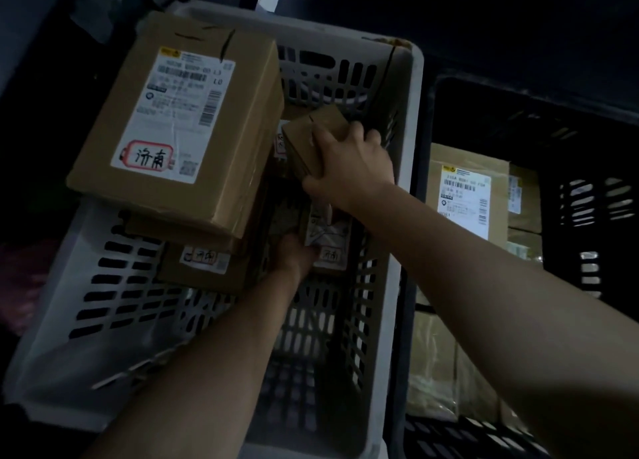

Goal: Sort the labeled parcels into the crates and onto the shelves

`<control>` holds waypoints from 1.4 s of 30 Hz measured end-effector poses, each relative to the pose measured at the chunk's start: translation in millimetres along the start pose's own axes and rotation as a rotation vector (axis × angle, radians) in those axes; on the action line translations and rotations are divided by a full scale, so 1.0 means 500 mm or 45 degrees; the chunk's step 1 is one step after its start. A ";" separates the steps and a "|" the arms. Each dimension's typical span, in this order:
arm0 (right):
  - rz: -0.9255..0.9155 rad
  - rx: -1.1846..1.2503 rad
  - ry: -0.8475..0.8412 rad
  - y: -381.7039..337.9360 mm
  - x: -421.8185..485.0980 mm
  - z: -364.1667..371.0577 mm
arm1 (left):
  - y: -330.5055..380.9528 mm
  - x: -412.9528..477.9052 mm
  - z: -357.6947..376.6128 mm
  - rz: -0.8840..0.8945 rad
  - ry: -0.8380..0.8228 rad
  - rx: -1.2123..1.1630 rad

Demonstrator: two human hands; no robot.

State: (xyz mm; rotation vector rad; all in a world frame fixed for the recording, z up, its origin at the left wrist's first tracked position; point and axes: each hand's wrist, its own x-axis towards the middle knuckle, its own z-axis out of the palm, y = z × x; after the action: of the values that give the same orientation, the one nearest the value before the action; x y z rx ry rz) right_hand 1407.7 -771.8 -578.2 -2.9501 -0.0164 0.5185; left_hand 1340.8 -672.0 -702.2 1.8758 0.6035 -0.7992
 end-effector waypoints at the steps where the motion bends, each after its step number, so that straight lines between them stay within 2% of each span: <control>1: -0.011 0.014 -0.019 0.005 -0.001 0.003 | -0.003 0.005 0.005 -0.003 0.001 -0.093; 5: -0.029 0.040 -0.055 0.017 0.000 0.009 | 0.003 0.017 0.010 -0.189 -0.027 -0.531; 9: -0.034 0.068 -0.060 0.018 0.005 0.006 | -0.048 0.092 0.016 -0.402 -0.206 -0.545; 14: -0.023 0.102 -0.055 0.022 0.012 0.009 | 0.007 0.045 -0.012 -0.352 -0.456 -0.655; 16: -0.019 0.103 -0.049 0.022 0.015 0.012 | 0.006 0.052 -0.005 -0.358 -0.379 -0.786; 18: -0.017 0.109 -0.035 0.024 0.019 0.015 | -0.006 0.056 0.007 -0.373 -0.207 -0.798; 19: -0.018 0.110 -0.031 0.024 0.020 0.016 | -0.012 0.059 0.010 -0.360 -0.191 -0.788; 23: -0.019 0.106 -0.032 0.026 0.025 0.020 | -0.009 0.067 0.017 -0.294 -0.258 -0.833; 25: -0.013 0.112 -0.025 0.026 0.025 0.019 | 0.002 0.055 0.010 -0.241 -0.389 -0.889; 26: -0.008 0.115 -0.025 0.025 0.025 0.017 | -0.003 0.055 0.008 -0.223 -0.447 -0.871; 29: 0.015 0.133 -0.043 0.023 0.022 0.009 | -0.035 0.047 -0.009 -0.247 -0.403 -0.593; 32: 0.065 0.209 -0.067 0.018 0.018 0.000 | -0.020 0.017 -0.042 -0.153 -0.328 -0.455; 35: 0.104 0.302 -0.048 0.011 0.009 -0.015 | 0.000 -0.007 -0.060 0.013 -0.121 -0.326; 37: 0.131 0.368 -0.007 0.006 -0.001 -0.026 | 0.014 -0.032 -0.056 0.045 0.010 -0.169; 40: 0.160 0.363 0.055 -0.005 -0.015 -0.033 | 0.027 -0.080 -0.043 -0.076 0.261 0.334; 42: 0.178 0.310 0.083 -0.015 -0.020 -0.036 | 0.032 -0.115 -0.037 -0.035 0.400 0.613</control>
State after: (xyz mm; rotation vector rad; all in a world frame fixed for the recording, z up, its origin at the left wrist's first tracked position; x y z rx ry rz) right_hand 1404.3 -767.2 -556.9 -2.7393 0.2439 0.4085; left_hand 1319.0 -665.4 -644.4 2.4691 0.6717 -0.7143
